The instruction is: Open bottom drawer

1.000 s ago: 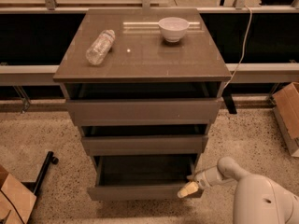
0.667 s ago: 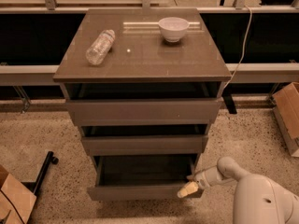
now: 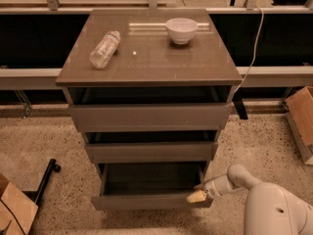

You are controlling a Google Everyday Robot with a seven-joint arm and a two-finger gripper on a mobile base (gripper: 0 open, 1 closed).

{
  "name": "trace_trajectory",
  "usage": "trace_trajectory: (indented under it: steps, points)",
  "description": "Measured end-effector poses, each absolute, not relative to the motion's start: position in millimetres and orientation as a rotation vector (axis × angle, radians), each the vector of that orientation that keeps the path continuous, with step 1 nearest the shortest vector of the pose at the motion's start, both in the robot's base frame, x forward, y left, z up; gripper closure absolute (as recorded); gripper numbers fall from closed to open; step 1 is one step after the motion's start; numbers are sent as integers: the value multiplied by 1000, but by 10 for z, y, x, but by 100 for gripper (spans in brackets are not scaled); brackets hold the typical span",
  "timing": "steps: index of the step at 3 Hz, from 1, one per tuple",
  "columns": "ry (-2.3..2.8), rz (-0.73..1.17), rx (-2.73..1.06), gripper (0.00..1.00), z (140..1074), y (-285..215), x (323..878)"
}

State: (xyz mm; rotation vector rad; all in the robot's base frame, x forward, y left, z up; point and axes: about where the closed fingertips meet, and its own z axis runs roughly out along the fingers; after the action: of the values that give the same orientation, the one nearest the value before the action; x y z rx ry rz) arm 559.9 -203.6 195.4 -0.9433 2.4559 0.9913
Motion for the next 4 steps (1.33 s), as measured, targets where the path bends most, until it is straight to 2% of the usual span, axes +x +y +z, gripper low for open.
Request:
trace_trajectory:
  steps: [1, 2, 3, 4]
  points:
    - [2505, 1017, -1072, 65, 1837, -1824, 5362]
    - [2507, 1018, -1078, 88, 1851, -1815, 5349]
    - [2507, 1018, -1078, 85, 1851, -1815, 5349]
    - [2573, 1049, -1201, 61, 1779, -1819, 5054]
